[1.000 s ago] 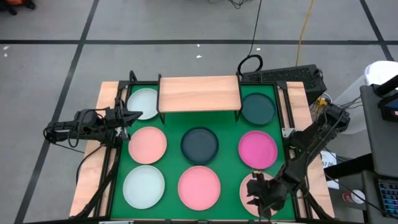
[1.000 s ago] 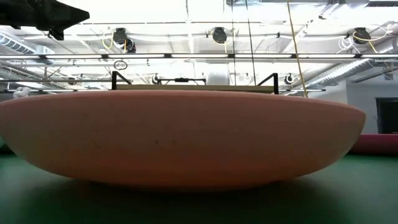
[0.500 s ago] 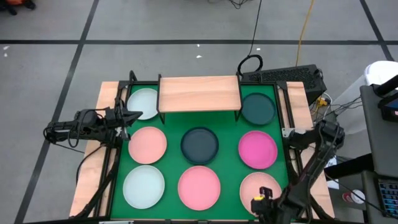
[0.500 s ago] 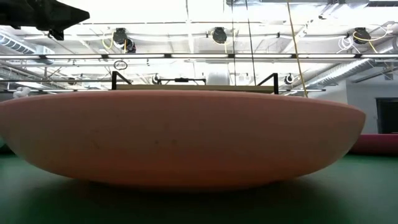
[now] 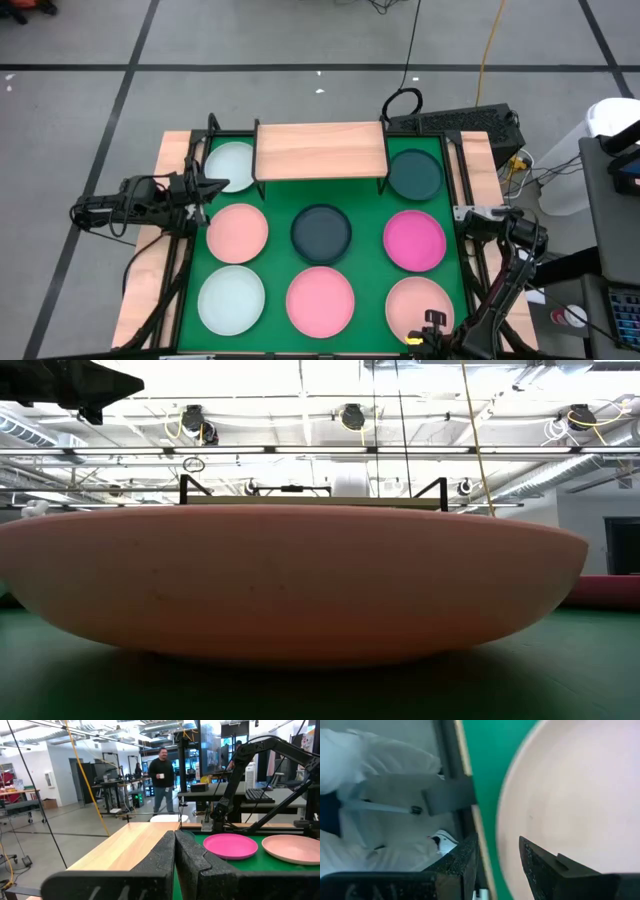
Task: Place and stack plates onto a shelf
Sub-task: Put the bottom light orange plate on the shelf
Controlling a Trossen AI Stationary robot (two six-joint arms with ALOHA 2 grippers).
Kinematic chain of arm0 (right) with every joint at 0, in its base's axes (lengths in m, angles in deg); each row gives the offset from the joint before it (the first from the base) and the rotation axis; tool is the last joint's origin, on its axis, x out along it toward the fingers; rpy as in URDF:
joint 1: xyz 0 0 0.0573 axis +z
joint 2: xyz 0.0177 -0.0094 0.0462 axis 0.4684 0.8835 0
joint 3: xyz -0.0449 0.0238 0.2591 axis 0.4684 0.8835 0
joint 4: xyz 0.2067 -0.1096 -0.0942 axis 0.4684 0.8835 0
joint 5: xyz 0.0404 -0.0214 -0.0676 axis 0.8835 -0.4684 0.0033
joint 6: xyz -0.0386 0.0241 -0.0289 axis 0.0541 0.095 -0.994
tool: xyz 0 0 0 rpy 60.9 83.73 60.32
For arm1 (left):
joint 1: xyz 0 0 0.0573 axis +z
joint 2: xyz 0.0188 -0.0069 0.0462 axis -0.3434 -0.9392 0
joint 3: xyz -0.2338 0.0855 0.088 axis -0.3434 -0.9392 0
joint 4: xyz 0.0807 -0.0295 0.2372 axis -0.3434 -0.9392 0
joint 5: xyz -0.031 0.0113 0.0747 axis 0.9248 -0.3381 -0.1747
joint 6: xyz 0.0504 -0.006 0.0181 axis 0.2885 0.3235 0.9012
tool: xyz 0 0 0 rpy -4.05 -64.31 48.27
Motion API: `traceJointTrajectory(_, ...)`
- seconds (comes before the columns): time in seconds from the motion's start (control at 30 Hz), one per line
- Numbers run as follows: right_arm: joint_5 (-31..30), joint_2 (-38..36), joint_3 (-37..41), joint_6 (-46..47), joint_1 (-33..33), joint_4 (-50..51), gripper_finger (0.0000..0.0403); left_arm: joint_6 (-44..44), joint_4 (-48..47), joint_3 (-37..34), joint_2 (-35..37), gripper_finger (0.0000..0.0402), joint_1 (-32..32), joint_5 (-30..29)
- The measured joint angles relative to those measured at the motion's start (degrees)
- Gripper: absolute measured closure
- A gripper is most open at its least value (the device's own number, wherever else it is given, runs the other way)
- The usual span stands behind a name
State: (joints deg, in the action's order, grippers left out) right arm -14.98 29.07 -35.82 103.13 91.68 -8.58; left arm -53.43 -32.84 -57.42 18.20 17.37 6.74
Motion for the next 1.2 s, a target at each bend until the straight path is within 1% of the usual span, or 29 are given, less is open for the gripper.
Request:
traceJointTrajectory(0.13,0.34,0.84,0.00,0.06,0.15,2.34,0.0277,0.00,0.02,0.00,-0.02,0.0389,0.01,0.00)
traceJointTrajectory(0.23,2.35,1.45,0.01,0.09,0.13,4.08,0.0277,0.00,0.00,0.00,0.00,0.0389,-0.01,0.00)
traceJointTrajectory(0.37,2.84,1.43,0.46,0.01,0.15,4.21,0.0281,0.00,0.01,0.00,-0.01,0.0389,0.00,0.00)
traceJointTrajectory(0.47,2.92,1.41,0.48,-0.48,0.13,3.55,0.0308,0.00,0.01,0.00,-0.01,0.0389,-0.01,0.00)
traceJointTrajectory(0.6,2.86,1.31,0.48,-2.07,0.15,1.34,0.0378,0.00,0.02,0.00,0.00,0.0389,0.01,0.00)
traceJointTrajectory(0.63,2.78,1.26,0.49,-2.82,0.13,1.02,0.0388,0.00,0.02,0.00,0.00,0.0389,0.01,0.00)
traceJointTrajectory(0.83,2.69,-0.13,0.57,-5.36,-0.37,-6.54,0.0398,0.00,0.01,0.00,-0.02,0.0389,-0.01,0.00)
traceJointTrajectory(0.97,0.32,-2.79,0.55,-7.90,-1.07,-10.48,0.0400,0.00,0.00,0.00,-0.02,0.0389,-0.01,0.00)
traceJointTrajectory(1.07,-3.45,-5.42,0.55,-11.16,-1.50,-12.88,0.0402,0.00,0.02,0.00,-0.01,0.0389,-0.01,0.00)
traceJointTrajectory(1.2,-8.06,-9.12,0.55,-17.76,-2.60,-14.72,0.0403,0.00,0.02,0.00,-0.01,0.0389,0.01,0.00)
